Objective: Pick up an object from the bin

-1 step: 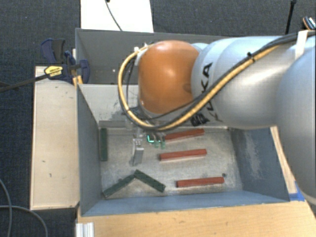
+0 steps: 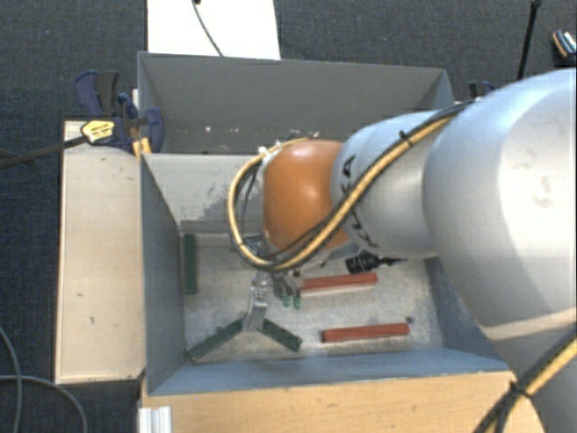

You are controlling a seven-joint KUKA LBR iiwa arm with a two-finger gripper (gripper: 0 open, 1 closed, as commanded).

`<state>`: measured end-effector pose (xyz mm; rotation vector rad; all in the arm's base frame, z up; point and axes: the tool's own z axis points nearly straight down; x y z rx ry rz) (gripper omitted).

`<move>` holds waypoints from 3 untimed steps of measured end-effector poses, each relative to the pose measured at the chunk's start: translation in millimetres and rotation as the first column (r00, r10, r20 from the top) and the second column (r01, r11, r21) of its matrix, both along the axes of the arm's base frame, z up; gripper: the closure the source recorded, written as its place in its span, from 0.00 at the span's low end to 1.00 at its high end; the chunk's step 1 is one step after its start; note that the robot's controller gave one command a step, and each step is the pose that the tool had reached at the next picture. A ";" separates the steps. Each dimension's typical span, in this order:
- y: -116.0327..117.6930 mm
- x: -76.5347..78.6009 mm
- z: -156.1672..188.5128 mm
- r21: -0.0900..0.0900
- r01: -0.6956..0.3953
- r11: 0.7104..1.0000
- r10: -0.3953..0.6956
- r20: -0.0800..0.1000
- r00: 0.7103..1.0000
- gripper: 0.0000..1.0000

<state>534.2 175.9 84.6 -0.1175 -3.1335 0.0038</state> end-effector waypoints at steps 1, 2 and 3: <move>-14.4 -50.9 -15.2 0.002 0.082 0.997 -0.082 0.003 0.997 0.00; -14.0 -49.2 -14.5 0.003 0.086 0.996 -0.086 0.007 0.996 1.00; -42.5 -17.1 81.9 0.005 0.055 0.998 -0.055 0.017 0.998 1.00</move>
Offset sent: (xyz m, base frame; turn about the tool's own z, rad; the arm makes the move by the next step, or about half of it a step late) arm -0.0496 -0.0139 -0.0146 0.0824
